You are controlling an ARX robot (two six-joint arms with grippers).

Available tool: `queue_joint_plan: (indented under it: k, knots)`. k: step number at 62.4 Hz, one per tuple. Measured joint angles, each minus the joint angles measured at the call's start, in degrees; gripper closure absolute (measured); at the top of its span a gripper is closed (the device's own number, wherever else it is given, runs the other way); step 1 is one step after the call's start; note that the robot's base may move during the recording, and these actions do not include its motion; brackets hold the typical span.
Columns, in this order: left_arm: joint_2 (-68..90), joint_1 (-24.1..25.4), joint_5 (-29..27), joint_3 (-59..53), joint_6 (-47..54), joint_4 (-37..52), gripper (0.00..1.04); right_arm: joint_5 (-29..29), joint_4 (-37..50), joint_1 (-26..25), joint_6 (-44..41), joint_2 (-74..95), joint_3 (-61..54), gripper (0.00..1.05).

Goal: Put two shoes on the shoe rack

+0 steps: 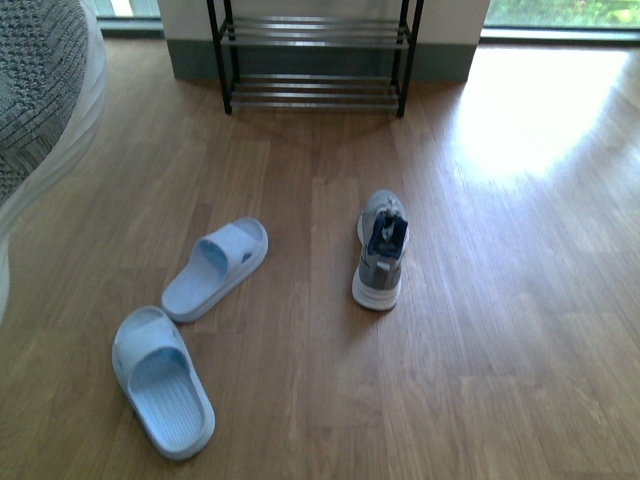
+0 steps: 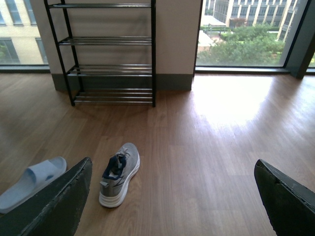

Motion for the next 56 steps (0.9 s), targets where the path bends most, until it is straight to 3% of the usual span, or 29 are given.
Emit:
queue_joint_plan:
  k: [56]
  knots:
    - [-0.04,-0.09,0.33,0.00,0.44,-0.07,1.04,0.00,0.00,0.00,0.00,0.02,0.00,0.09]
